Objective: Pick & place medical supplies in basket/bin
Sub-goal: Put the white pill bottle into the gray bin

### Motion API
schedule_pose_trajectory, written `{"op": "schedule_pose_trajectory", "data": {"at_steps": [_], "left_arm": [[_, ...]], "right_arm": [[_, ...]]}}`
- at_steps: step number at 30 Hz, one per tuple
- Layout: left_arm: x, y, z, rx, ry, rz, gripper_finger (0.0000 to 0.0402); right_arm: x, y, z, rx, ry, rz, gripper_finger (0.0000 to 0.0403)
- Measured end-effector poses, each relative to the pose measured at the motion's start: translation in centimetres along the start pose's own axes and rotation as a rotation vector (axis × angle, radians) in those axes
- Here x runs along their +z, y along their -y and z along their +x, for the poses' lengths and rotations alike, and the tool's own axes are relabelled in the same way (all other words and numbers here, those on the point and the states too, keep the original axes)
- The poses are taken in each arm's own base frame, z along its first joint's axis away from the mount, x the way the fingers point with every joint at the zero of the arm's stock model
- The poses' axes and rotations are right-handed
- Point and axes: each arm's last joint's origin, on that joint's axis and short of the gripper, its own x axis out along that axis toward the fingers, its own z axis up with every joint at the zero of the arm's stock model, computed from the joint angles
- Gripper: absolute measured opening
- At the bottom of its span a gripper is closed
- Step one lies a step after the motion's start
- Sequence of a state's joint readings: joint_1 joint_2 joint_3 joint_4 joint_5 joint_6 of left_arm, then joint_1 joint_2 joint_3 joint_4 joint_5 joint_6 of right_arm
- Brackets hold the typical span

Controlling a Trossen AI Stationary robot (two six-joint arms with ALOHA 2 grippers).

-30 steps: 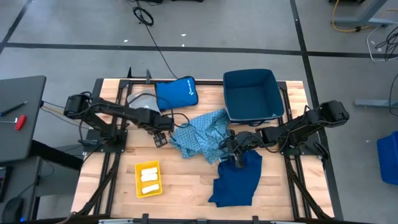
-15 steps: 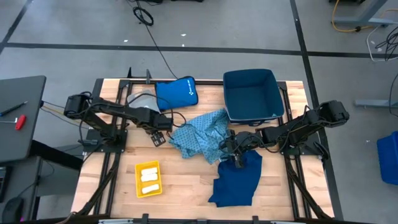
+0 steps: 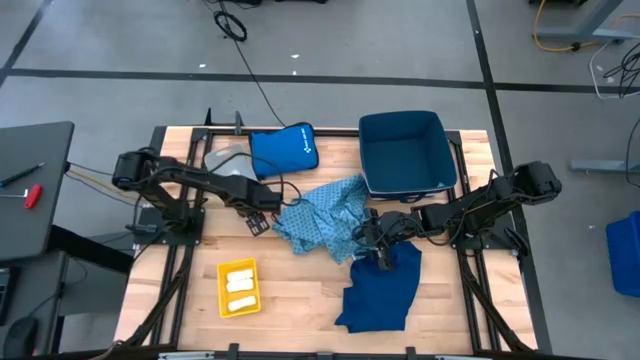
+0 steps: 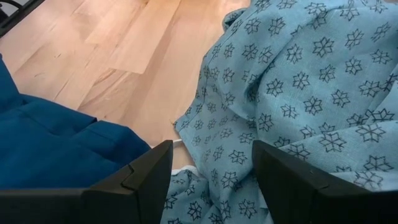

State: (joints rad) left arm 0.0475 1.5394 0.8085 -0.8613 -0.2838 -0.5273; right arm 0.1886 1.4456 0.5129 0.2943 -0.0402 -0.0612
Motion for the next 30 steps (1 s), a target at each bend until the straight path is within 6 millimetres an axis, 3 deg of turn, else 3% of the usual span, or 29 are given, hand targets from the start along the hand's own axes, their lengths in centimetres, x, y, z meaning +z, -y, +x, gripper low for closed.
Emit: {"op": "schedule_pose_trajectory", "data": {"at_steps": [9,17,24,30], "left_arm": [[0.5,0.6,1.0,-0.034,-0.019,0.010,0.0234],[0.5,0.7,1.1,-0.051,-0.026,0.019,0.0157],[0.3,1.3,0.8,-0.044,0.010,0.049,0.0155],[0.2,2.4,-1.0,-0.088,0.163,0.054,0.0155]], "right_arm": [[0.0,0.0,0.0,0.000,0.000,-0.003,0.0229],[0.0,0.0,0.0,0.000,0.000,-0.003,0.0229],[0.0,0.0,0.0,0.000,0.000,0.002,0.0229],[0.0,0.0,0.0,0.000,0.000,0.003,0.0229]]}}
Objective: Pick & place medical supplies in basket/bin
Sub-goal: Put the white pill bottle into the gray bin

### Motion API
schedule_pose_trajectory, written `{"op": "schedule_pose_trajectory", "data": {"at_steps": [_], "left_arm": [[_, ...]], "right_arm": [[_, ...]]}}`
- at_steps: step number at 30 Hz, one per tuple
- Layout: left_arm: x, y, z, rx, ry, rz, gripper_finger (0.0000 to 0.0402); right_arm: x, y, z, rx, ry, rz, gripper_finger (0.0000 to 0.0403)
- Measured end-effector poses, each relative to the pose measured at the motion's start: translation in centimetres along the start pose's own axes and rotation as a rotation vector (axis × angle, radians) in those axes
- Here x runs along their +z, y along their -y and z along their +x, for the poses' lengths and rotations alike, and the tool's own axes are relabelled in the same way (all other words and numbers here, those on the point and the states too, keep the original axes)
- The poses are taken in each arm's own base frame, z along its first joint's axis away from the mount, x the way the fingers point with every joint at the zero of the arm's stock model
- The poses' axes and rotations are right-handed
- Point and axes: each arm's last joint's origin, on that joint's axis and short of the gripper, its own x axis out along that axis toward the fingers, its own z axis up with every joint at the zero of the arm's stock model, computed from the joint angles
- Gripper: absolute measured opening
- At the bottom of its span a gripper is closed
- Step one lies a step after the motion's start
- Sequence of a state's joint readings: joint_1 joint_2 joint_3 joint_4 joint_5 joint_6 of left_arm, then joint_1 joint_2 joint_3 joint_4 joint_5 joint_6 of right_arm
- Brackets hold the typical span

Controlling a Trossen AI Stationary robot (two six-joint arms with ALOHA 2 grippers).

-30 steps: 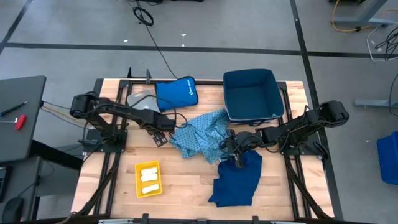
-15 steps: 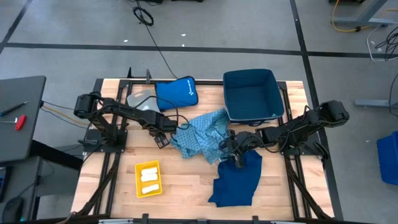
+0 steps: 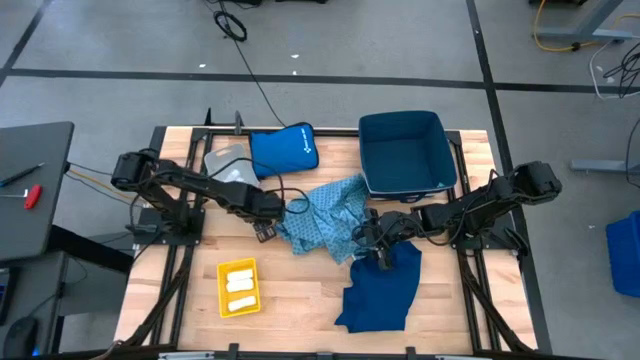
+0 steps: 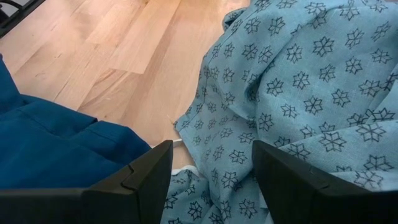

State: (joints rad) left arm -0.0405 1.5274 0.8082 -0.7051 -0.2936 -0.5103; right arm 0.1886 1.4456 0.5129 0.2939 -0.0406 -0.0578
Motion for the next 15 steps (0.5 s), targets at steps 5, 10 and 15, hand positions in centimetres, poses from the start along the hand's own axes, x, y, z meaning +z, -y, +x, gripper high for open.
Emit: {"op": "schedule_pose_trajectory", "data": {"at_steps": [5,10,15], "left_arm": [[0.9,1.3,-2.8,-0.027,0.295,0.007,0.0155],[1.6,2.4,-5.3,-0.067,0.636,0.035,0.0155],[1.0,1.9,-5.0,-0.154,0.943,-0.016,0.0155]], "right_arm": [[0.0,0.0,0.0,0.000,0.000,0.000,0.0229],[0.0,0.0,0.0,0.000,0.001,0.000,0.0229],[0.0,0.0,0.0,-0.001,0.003,0.000,0.0229]]}}
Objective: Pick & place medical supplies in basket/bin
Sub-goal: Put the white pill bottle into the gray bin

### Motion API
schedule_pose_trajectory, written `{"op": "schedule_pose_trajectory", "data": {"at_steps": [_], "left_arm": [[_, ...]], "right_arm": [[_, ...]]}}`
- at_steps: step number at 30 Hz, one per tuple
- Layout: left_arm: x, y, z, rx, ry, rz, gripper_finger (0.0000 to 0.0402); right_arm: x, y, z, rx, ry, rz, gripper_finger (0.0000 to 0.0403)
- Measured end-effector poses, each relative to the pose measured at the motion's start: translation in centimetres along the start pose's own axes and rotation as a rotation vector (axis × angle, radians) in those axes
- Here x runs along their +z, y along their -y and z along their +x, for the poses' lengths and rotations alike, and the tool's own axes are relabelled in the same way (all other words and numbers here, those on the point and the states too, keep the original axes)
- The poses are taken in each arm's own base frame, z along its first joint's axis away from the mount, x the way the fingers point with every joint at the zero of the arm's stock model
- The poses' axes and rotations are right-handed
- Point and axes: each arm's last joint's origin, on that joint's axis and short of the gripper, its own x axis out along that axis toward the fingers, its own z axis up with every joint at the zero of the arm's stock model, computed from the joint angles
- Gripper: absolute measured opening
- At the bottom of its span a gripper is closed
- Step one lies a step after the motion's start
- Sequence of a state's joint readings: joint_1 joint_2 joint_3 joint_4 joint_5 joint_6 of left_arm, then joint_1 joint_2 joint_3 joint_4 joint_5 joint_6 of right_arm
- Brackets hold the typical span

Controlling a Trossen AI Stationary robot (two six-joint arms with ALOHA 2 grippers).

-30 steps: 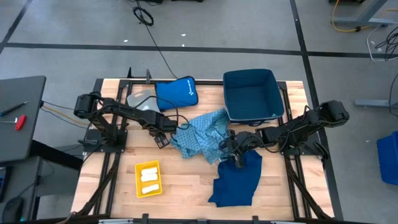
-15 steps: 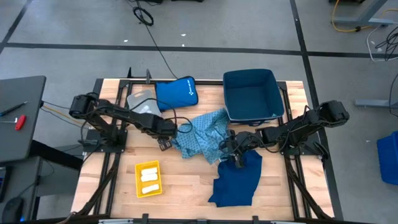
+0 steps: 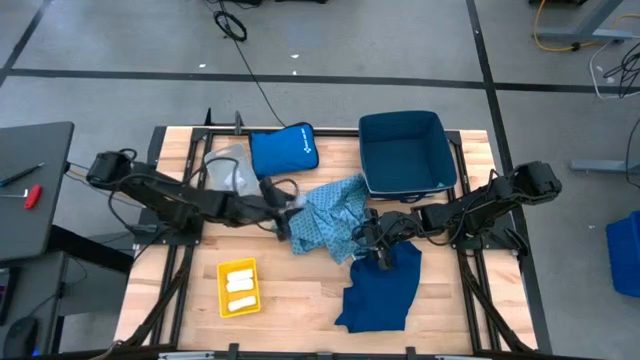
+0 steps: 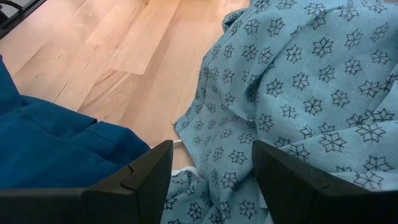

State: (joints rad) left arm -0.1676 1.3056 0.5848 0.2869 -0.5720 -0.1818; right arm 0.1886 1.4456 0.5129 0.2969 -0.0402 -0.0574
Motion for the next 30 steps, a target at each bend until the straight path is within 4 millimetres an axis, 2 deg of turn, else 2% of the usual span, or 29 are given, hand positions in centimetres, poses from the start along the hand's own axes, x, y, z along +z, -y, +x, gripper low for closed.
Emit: {"op": "schedule_pose_trajectory", "data": {"at_steps": [3,7,12,20,30], "left_arm": [[-1.4,-1.0,-0.3,0.037,0.111,-0.051,0.0155],[-2.9,-2.3,-1.1,0.193,0.146,-0.065,0.0155],[-3.4,-3.7,-2.5,0.367,0.160,-0.085,0.0155],[-4.2,-6.1,-4.8,0.639,0.104,-0.128,0.0155],[-6.8,-8.9,-5.0,0.696,-0.106,-0.276,0.0155]], "right_arm": [[0.0,0.0,0.0,0.000,0.004,0.000,0.0229],[0.1,0.0,0.0,-0.001,0.012,0.000,0.0229],[0.4,0.0,0.0,-0.004,0.043,-0.001,0.0229],[0.5,0.0,0.0,-0.004,0.049,-0.001,0.0229],[0.5,0.0,0.0,-0.004,0.049,-0.001,0.0229]]}}
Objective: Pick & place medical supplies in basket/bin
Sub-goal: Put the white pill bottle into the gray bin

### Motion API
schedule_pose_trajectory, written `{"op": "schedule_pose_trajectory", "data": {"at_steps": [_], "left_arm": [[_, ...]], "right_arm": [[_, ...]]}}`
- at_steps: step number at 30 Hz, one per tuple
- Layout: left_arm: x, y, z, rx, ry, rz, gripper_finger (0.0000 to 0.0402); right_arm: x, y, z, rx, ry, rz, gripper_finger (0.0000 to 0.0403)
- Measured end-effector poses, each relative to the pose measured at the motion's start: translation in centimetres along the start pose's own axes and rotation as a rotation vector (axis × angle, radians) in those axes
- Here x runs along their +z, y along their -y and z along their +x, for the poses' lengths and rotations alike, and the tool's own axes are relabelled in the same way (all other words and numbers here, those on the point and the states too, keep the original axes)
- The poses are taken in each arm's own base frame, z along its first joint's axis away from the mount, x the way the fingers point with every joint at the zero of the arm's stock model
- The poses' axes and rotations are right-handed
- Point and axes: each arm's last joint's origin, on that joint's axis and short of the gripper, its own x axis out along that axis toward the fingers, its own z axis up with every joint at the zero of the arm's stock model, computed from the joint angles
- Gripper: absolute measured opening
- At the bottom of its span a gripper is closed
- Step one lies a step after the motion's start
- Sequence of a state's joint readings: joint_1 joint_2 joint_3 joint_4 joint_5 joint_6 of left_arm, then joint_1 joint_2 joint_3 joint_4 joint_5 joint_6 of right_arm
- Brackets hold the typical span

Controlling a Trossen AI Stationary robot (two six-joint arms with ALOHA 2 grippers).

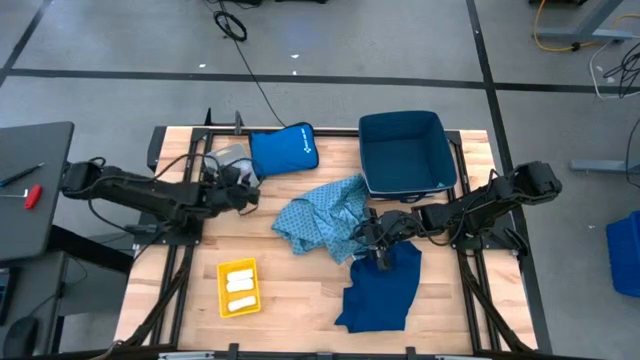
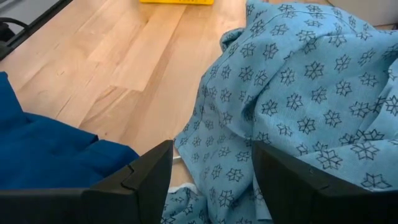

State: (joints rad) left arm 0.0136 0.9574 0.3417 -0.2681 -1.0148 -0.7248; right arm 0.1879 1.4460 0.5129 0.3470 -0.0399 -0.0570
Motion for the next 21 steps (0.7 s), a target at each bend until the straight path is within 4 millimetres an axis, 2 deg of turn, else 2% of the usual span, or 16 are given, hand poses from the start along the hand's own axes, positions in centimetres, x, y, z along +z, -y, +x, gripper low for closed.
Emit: {"op": "schedule_pose_trajectory", "data": {"at_steps": [9,21], "left_arm": [[-0.4,-1.6,1.7,0.048,-0.177,0.029,0.0155],[-0.2,-2.1,2.5,0.005,-0.270,0.078,0.0154]], "right_arm": [[0.0,0.0,0.0,0.000,0.000,0.000,0.0229],[0.0,0.0,0.0,0.000,0.000,0.000,0.0229]]}}
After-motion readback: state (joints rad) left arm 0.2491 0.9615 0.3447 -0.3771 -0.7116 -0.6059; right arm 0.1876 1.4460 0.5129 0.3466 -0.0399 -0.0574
